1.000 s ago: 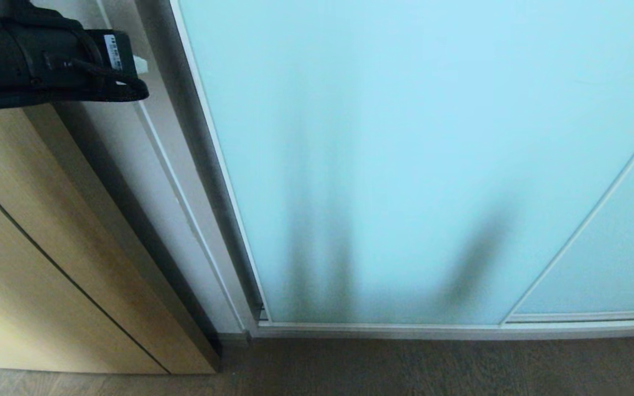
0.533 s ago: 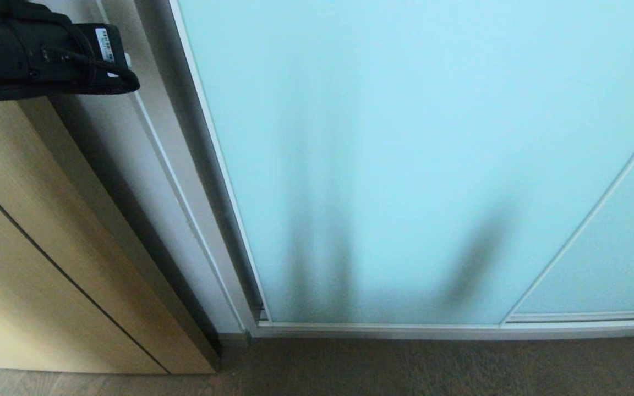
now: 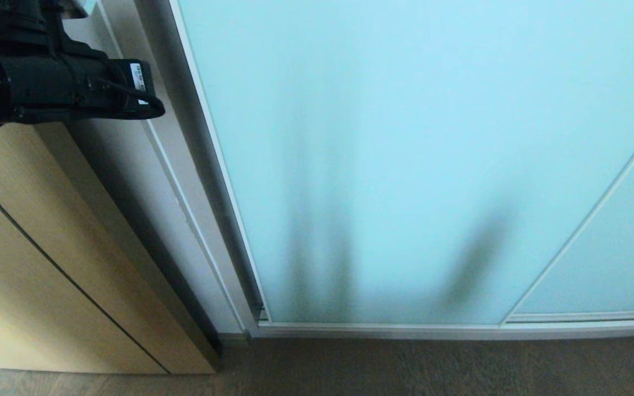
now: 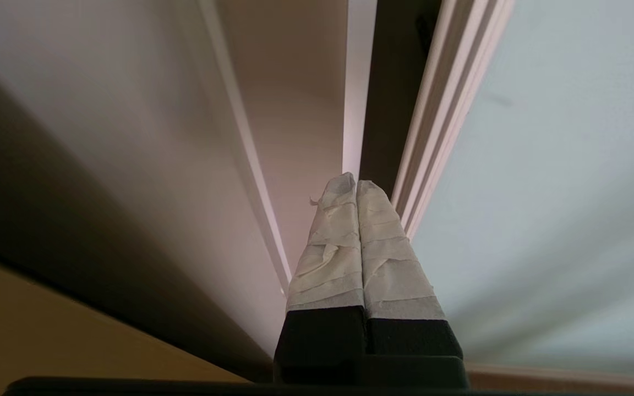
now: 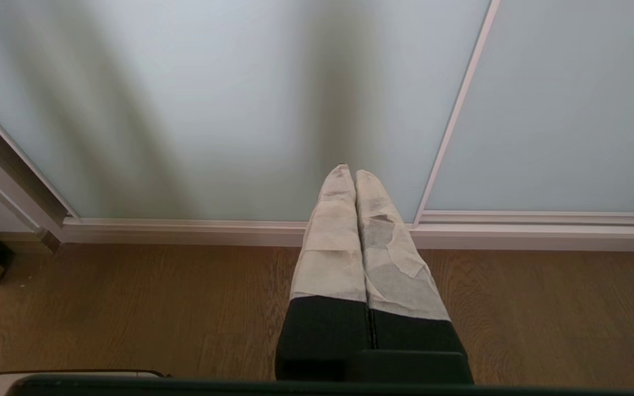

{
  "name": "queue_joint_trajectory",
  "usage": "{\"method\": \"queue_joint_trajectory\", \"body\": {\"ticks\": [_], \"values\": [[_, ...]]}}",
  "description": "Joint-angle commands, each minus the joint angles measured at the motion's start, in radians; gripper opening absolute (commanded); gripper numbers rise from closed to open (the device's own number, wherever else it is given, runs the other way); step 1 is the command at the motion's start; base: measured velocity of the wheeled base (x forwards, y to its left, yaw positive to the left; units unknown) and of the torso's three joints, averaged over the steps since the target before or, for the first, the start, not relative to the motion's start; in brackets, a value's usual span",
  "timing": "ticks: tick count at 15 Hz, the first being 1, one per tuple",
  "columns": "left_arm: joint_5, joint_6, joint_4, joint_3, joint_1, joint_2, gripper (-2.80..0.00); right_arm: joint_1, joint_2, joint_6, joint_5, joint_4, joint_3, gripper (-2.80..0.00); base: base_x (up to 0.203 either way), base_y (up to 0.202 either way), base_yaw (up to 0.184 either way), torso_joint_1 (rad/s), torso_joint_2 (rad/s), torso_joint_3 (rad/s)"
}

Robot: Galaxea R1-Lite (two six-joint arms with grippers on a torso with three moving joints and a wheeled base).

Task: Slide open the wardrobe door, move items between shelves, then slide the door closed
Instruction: Open the door

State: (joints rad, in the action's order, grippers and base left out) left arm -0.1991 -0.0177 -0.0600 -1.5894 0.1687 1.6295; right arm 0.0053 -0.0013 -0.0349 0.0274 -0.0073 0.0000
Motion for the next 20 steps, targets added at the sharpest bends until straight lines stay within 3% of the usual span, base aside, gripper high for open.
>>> {"method": "queue_joint_trajectory", "body": {"ticks": [1, 7, 11, 20], "values": [[-0.002, -0.001, 0.002, 0.000, 0.000, 0.023, -2.80, 0.001, -0.002, 0.000, -0.001, 0.000, 0.000, -2.80, 0.000, 0.000, 0.000, 0.000, 0.00, 0.000], [-0.003, 0.000, 0.020, -0.003, 0.000, 0.085, -2.80, -0.001, -0.002, 0.000, 0.000, 0.000, 0.000, -2.80, 0.000, 0.000, 0.000, 0.000, 0.00, 0.000], [-0.006, 0.003, 0.127, -0.023, 0.001, 0.152, -2.80, 0.001, -0.002, 0.000, 0.000, 0.000, 0.000, -2.80, 0.000, 0.000, 0.000, 0.000, 0.00, 0.000], [-0.001, 0.005, 0.159, -0.085, 0.002, 0.242, -2.80, 0.001, -0.002, 0.000, 0.000, 0.000, 0.001, -2.80, 0.000, 0.000, 0.000, 0.000, 0.00, 0.000]]}}
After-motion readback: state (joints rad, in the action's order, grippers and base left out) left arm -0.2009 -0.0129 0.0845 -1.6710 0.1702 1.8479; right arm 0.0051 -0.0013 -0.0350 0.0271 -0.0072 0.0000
